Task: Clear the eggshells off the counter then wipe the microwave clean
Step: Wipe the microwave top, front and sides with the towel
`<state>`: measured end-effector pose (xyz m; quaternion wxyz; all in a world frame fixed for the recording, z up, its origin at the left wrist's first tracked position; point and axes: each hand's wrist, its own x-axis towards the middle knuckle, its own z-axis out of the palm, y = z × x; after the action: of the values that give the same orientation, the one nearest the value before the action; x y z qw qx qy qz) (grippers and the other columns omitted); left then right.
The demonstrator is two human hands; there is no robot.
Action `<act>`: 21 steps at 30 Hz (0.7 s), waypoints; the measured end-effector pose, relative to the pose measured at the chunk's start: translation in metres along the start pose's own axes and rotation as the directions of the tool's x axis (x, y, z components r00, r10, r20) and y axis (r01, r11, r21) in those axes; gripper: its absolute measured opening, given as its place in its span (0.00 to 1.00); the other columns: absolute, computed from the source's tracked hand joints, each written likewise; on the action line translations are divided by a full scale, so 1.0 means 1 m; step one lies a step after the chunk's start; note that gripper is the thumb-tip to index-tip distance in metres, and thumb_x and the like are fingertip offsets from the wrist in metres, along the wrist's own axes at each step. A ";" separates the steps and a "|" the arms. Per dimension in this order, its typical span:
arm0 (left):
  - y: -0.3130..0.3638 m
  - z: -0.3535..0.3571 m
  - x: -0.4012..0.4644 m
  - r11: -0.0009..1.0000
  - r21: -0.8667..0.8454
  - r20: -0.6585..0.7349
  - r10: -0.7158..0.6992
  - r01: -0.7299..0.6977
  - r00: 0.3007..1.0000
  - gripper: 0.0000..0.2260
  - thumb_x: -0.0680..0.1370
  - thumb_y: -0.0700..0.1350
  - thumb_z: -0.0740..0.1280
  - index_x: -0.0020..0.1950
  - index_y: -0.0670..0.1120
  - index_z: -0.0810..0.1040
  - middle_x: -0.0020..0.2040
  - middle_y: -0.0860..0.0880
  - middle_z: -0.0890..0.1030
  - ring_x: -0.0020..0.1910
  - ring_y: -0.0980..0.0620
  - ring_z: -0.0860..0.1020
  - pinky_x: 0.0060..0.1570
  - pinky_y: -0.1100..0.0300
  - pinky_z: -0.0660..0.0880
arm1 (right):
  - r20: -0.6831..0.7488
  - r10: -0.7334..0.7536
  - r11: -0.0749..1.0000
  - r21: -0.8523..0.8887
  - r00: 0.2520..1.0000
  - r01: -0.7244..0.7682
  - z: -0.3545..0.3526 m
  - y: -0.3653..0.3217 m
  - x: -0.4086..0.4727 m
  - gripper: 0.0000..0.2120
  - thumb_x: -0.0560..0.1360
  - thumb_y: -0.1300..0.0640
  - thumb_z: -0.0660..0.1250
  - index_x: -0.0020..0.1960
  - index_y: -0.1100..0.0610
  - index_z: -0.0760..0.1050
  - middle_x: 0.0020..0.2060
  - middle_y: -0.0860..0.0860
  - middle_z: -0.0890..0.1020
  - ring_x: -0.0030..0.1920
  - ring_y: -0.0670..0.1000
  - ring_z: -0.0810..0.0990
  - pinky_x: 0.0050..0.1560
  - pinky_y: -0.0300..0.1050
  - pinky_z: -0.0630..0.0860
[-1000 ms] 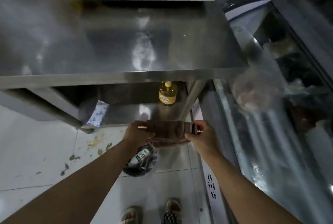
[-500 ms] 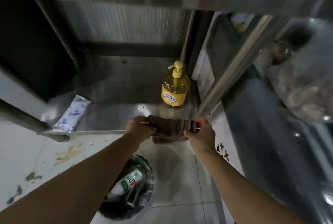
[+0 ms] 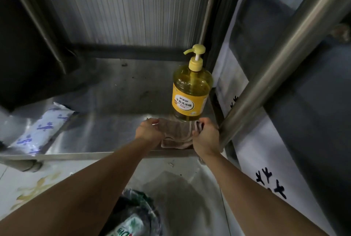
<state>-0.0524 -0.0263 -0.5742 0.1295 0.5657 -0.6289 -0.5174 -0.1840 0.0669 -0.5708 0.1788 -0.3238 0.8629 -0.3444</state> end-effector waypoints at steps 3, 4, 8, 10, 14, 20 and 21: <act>-0.006 0.000 0.004 0.986 0.161 0.020 0.030 -0.033 0.999 0.26 0.71 0.37 0.70 0.68 0.49 0.71 0.61 0.47 0.77 0.52 0.49 0.78 0.48 0.60 0.77 | 0.146 0.039 0.995 -0.094 0.989 -0.025 0.013 0.003 0.002 0.29 0.73 0.67 0.65 0.71 0.55 0.61 0.67 0.55 0.69 0.66 0.56 0.70 0.64 0.50 0.71; -0.006 -0.002 0.002 0.981 0.189 0.039 0.029 -0.036 0.999 0.28 0.71 0.38 0.71 0.70 0.49 0.68 0.63 0.46 0.76 0.51 0.49 0.77 0.46 0.60 0.77 | 0.175 0.049 0.991 -0.128 0.983 -0.027 0.014 0.003 0.000 0.31 0.72 0.67 0.64 0.72 0.54 0.60 0.69 0.54 0.66 0.68 0.57 0.68 0.66 0.52 0.70; 0.002 -0.016 -0.020 0.955 0.286 0.101 0.046 -0.074 0.994 0.28 0.71 0.44 0.73 0.69 0.50 0.68 0.63 0.46 0.76 0.58 0.45 0.76 0.51 0.61 0.73 | 0.234 0.042 0.993 -0.115 0.971 -0.015 0.000 -0.007 -0.018 0.31 0.69 0.65 0.69 0.68 0.53 0.62 0.66 0.51 0.66 0.66 0.55 0.68 0.65 0.52 0.71; 0.010 -0.026 -0.037 0.945 0.319 0.109 0.031 -0.064 0.994 0.31 0.71 0.44 0.73 0.71 0.48 0.65 0.66 0.46 0.73 0.62 0.45 0.74 0.52 0.60 0.71 | 0.284 0.072 0.994 -0.103 0.956 -0.044 -0.014 -0.018 -0.030 0.34 0.68 0.64 0.71 0.70 0.54 0.61 0.67 0.51 0.66 0.67 0.55 0.68 0.65 0.52 0.71; 0.034 -0.047 -0.083 0.953 0.301 0.156 -0.010 -0.038 0.988 0.31 0.72 0.40 0.72 0.72 0.44 0.63 0.66 0.45 0.72 0.58 0.48 0.73 0.55 0.58 0.72 | 0.351 0.108 0.991 -0.110 0.930 -0.073 -0.051 -0.048 -0.059 0.38 0.68 0.61 0.72 0.73 0.55 0.56 0.70 0.55 0.63 0.70 0.56 0.64 0.69 0.53 0.67; 0.086 -0.083 -0.160 0.962 0.273 0.156 -0.015 -0.029 0.988 0.34 0.69 0.40 0.75 0.71 0.47 0.64 0.66 0.44 0.74 0.61 0.45 0.74 0.57 0.56 0.74 | 0.405 0.121 0.992 -0.078 0.906 -0.097 -0.121 -0.105 -0.105 0.37 0.70 0.61 0.70 0.74 0.54 0.55 0.70 0.55 0.64 0.70 0.56 0.65 0.68 0.53 0.68; 0.096 -0.089 -0.173 0.963 0.269 0.162 -0.018 -0.026 0.987 0.34 0.69 0.41 0.75 0.71 0.48 0.64 0.66 0.45 0.73 0.61 0.45 0.74 0.57 0.55 0.74 | 0.405 0.122 0.992 -0.078 0.906 -0.099 -0.134 -0.115 -0.112 0.38 0.70 0.60 0.71 0.74 0.54 0.55 0.71 0.55 0.64 0.71 0.55 0.65 0.68 0.53 0.68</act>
<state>0.0153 0.0577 -0.3863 0.0004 0.5324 -0.7032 -0.4713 -0.1239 0.1440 -0.3863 0.3653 -0.3441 0.8326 -0.2343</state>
